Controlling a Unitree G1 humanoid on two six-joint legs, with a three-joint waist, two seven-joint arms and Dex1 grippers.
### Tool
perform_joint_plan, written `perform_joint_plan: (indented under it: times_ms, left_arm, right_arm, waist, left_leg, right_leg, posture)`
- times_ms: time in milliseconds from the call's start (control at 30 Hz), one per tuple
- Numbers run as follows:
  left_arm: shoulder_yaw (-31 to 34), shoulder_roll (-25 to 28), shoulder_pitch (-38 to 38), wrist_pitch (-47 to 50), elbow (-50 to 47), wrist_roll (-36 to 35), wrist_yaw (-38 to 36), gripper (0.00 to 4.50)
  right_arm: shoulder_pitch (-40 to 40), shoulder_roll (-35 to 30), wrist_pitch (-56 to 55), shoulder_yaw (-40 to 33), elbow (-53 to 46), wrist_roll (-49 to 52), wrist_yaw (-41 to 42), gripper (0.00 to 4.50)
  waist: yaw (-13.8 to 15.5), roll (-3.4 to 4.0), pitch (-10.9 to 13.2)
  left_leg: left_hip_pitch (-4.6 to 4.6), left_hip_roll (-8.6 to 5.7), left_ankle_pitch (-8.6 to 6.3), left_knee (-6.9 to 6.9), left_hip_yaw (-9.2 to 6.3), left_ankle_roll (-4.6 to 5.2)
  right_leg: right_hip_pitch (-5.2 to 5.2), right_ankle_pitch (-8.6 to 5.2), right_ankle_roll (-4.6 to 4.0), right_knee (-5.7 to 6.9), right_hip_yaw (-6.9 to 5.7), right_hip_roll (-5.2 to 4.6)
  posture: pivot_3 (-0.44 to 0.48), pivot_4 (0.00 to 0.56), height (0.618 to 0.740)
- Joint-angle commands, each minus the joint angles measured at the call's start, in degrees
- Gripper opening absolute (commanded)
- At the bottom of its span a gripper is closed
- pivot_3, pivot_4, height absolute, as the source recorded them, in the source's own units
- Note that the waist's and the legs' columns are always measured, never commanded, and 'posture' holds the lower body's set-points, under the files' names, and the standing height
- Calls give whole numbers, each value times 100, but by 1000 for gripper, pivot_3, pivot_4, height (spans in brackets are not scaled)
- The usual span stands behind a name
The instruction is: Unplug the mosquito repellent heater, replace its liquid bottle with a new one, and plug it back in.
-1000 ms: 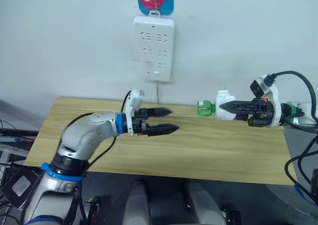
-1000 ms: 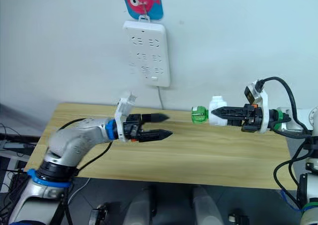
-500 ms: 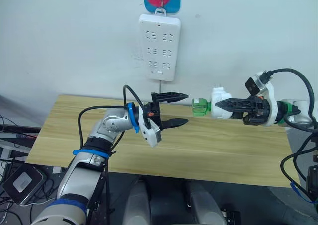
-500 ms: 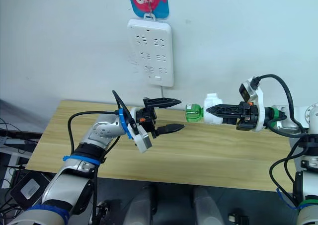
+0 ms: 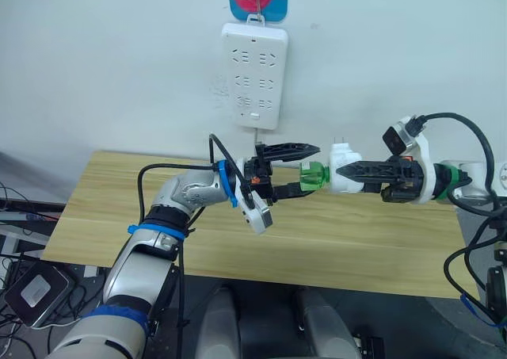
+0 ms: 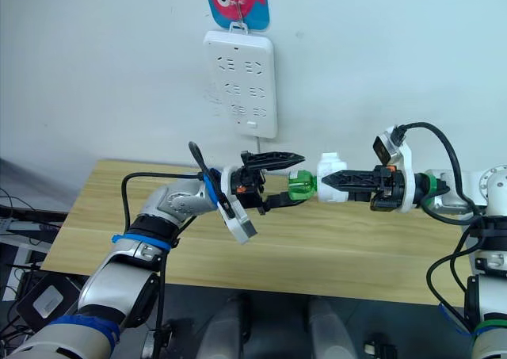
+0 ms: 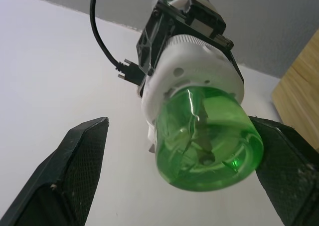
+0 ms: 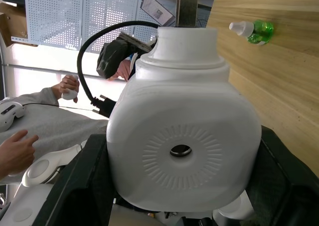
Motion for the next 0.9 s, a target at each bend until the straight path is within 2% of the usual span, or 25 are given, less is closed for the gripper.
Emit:
perform_joint_plan:
  times_ms: [33, 167, 200, 300, 367, 467, 533, 633, 667, 733, 833, 900]
  left_arm:
    - [-145, 71, -89, -179, -27, 1, 233, 3665]
    - [-297, 143, -93, -186, -12, -56, 321, 2447]
    - [-352, 152, -94, -166, 14, -126, 330, 2264]
    - [-680, 156, -103, 120, 115, -761, 169, 2262]
    - [-1360, 242, -33, 636, -167, -2101, -456, 2262]
    - [-1985, 461, 319, 2785, -2022, -4933, -1902, 2262]
    - [-2048, 758, 458, 5219, -3440, -6707, -2490, 2262]
    - [-1636, 1235, 206, 8595, -4675, -9354, -2511, 2262]
    - [-1391, 1352, 81, 9461, -4740, -10200, -2439, 2262]
    - [-920, 1456, -89, 10814, -4429, -11353, -2299, 2262]
    - [-418, 1506, -229, 12663, -3379, -12827, -1975, 2262]
    - [-216, 1448, -124, 13575, -2664, -13400, -1853, 2262]
  right_arm:
    - [49, -110, -64, -30, -243, 341, -10, 2987]
    - [121, -173, -137, 33, -309, 481, -50, 2987]
    - [134, -186, -158, 53, -321, 513, -62, 2987]
    - [148, -228, -199, 123, -358, 579, -75, 2987]
    - [150, -252, -190, 147, -407, 549, -43, 2987]
    - [197, -336, -105, 156, -583, 343, 131, 2987]
    - [239, -386, -81, 174, -732, 182, 236, 2987]
    - [221, -416, -79, 204, -840, 168, 328, 2987]
    - [205, -427, -69, 209, -862, 177, 365, 2987]
    - [197, -462, -49, 213, -941, 129, 453, 2987]
    - [203, -509, -40, 234, -1070, -12, 547, 2987]
    - [220, -509, -68, 248, -1133, -112, 549, 2987]
  waist:
    - [-1, 0, 0]
    - [-5, 0, 0]
    - [-6, 0, 0]
    - [-6, 1, 0]
    - [-9, 1, 0]
    - [-23, 1, 0]
    - [-30, 2, 1]
    - [-44, 2, 1]
    - [-47, 2, 1]
    - [-66, 3, 2]
    - [-98, 2, 2]
    - [-127, 2, 2]
  left_leg:
    - [0, 0, 0, 0, 0, 0]
    - [0, 0, 0, 1, 0, 0]
    - [0, 0, 0, 1, 0, 0]
    - [1, 0, 0, 1, 0, 0]
    - [0, 0, 0, 2, 0, -1]
    - [0, 0, 0, 0, -1, 0]
    - [0, 4, 0, -5, -2, -1]
    - [0, 14, 1, 0, -28, -1]
    - [7, 13, 2, 2, -37, -1]
    - [11, 13, 2, 5, -49, 0]
    - [14, 5, 2, 10, -56, 1]
    - [16, 4, 2, 11, -57, 1]
  right_leg:
    - [0, 0, 0, 0, 0, 0]
    - [1, 0, 0, 1, 0, -1]
    - [1, 0, 0, 1, -1, -1]
    - [1, 0, 0, 2, -1, -1]
    - [1, 0, 0, 2, -1, -2]
    - [0, 0, 0, 2, -1, -2]
    - [-1, -1, -1, 4, -4, -2]
    - [2, -3, -5, 14, -22, 8]
    - [8, -5, -6, 20, -27, 10]
    - [12, -21, 16, 29, -34, 15]
    - [12, -24, 20, 39, -36, 16]
    - [11, -24, 21, 43, -36, 16]
  posture:
    - [-43, 285, 740]
    - [-45, 286, 740]
    - [-45, 286, 740]
    - [-44, 288, 740]
    - [-44, 288, 740]
    - [-44, 291, 740]
    - [-48, 294, 740]
    - [-45, 298, 740]
    - [-46, 300, 740]
    - [-46, 300, 740]
    - [-47, 303, 740]
    - [-47, 304, 740]
